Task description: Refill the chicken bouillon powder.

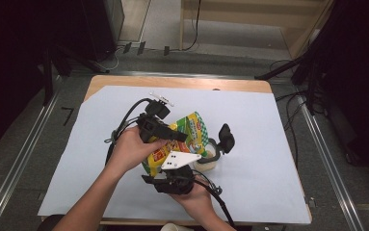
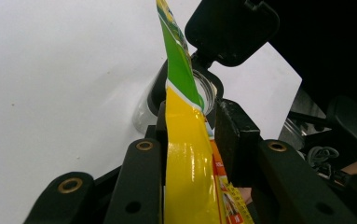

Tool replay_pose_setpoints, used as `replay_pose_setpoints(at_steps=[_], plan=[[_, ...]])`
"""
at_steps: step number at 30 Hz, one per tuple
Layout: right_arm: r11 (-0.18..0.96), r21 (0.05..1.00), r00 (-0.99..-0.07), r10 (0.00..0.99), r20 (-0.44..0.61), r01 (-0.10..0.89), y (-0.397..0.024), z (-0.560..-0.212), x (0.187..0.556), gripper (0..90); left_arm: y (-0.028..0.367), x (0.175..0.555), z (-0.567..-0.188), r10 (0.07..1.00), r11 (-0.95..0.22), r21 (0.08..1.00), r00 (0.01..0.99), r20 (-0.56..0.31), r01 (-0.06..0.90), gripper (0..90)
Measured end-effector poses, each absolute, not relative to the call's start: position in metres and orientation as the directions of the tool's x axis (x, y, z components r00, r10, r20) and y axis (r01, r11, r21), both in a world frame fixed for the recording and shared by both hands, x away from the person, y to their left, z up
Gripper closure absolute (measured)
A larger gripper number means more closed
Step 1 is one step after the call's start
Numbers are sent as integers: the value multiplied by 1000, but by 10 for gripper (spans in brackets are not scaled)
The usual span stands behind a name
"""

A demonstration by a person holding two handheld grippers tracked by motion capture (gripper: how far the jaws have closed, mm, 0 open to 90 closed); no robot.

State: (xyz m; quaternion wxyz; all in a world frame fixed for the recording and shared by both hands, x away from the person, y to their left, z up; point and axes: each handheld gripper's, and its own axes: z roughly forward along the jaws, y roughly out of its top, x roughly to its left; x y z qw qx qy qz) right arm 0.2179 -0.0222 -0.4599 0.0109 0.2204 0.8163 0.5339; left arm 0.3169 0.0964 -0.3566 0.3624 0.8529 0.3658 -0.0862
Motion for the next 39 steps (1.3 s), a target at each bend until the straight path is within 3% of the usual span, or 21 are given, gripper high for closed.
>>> replay_pose_setpoints(at_steps=[6,7,10,19,23,39], plan=[[334,877,-902,375,213,346,-23,-459,219,643,95,313,-355,553,-477,580,739,-385,660,692],[331,877,-902,373,219,349,-23,-459,219,643,94,313,-354,556,-485,584,745,-370,651,744],[328,879,-902,374,215,345,-22,-459,220,642,91,310,-352,568,-497,588,752,-335,638,788],[346,872,-903,377,208,345,-21,-456,222,618,88,318,-350,598,-476,556,715,-363,681,833],[390,873,-912,387,135,295,-20,-451,225,635,87,322,-347,604,-476,549,709,-364,687,838],[390,875,-909,399,122,288,-17,-453,221,643,95,321,-352,564,-470,575,729,-388,670,839]])
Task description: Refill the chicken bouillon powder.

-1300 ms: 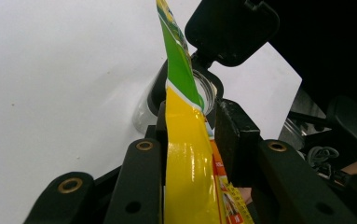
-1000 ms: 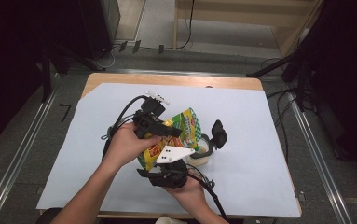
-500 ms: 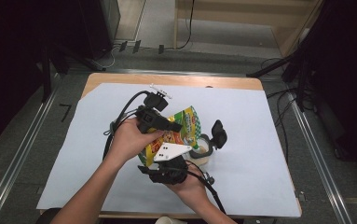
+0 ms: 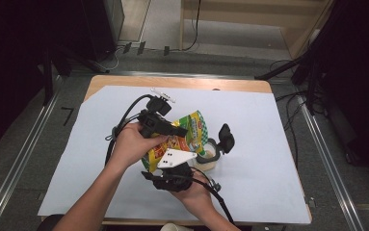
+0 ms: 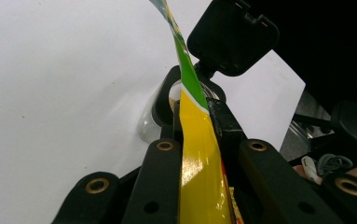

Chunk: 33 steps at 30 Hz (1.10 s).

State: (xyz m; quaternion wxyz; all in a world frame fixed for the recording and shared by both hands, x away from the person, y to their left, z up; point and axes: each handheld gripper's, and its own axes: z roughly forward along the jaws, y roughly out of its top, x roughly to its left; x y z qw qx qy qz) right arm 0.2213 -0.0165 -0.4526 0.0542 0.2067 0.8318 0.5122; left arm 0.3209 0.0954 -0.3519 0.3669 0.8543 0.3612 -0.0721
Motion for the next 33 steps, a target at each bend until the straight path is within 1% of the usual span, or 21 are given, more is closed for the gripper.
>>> replay_pose_setpoints(at_steps=[8,11,26,33], plan=[[393,871,-908,400,125,294,-17,-456,219,644,96,319,-354,572,-469,580,729,-375,666,839],[368,869,-904,389,178,330,-18,-458,222,656,95,316,-353,563,-479,582,739,-371,657,842],[371,867,-899,404,171,332,-18,-458,224,659,91,312,-348,580,-467,591,733,-356,657,837],[363,864,-896,400,194,349,-20,-457,224,659,90,313,-347,584,-461,595,730,-355,658,834]])
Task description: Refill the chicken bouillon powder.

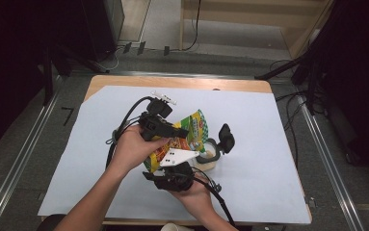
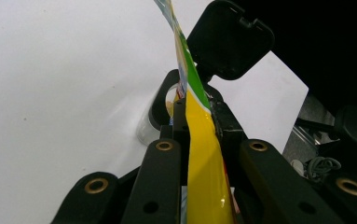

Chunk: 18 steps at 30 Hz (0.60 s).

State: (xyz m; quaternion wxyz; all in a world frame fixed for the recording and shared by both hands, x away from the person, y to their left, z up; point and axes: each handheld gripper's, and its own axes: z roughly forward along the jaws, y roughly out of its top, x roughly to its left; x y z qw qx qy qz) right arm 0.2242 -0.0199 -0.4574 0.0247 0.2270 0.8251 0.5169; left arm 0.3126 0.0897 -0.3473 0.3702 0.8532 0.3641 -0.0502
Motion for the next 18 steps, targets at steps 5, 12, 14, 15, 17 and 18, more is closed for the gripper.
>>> replay_pose_setpoints(at_steps=[5,12,14,15,17,18], plan=[[354,869,-897,397,195,346,-20,-453,222,654,91,317,-348,585,-445,597,721,-371,668,823],[340,870,-891,401,210,358,-21,-453,224,652,89,319,-347,582,-447,598,724,-371,666,819],[335,871,-890,405,211,359,-21,-452,225,650,87,319,-346,577,-448,604,729,-369,659,819],[333,872,-889,407,210,358,-21,-452,225,645,87,319,-346,576,-451,607,733,-362,654,819],[331,872,-888,408,213,361,-21,-452,224,641,85,318,-345,574,-453,607,735,-361,653,819],[332,873,-887,414,205,357,-21,-452,224,639,83,316,-344,570,-462,606,740,-356,647,819]])
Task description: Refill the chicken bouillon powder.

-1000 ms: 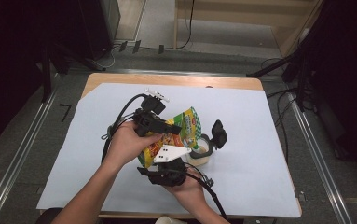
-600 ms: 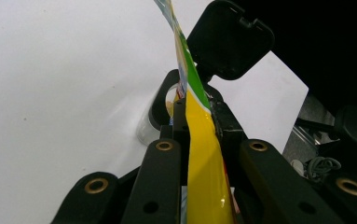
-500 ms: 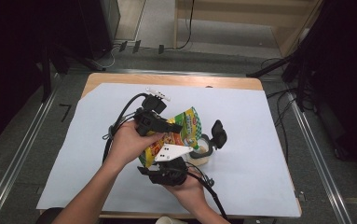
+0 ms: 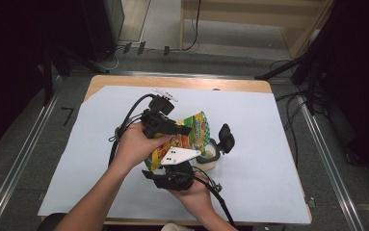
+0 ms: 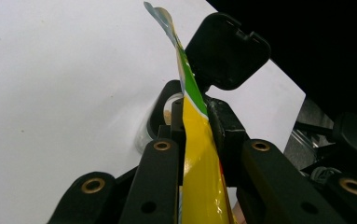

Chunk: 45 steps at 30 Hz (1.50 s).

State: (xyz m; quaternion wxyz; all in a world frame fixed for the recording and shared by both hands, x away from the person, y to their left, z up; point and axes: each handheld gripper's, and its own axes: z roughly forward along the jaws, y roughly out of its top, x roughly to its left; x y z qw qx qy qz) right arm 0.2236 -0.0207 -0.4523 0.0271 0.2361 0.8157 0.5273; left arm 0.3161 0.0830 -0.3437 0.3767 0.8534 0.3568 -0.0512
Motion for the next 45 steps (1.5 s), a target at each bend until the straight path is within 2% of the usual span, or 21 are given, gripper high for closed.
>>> replay_pose_setpoints(at_steps=[30,34,45], plan=[[316,874,-879,426,216,368,-21,-447,225,653,80,317,-338,567,-465,611,746,-350,641,817],[319,864,-872,430,233,388,-23,-447,227,652,80,324,-343,560,-455,599,735,-382,659,815],[327,863,-867,450,215,384,-26,-449,230,653,77,329,-346,543,-466,601,746,-385,649,813]])
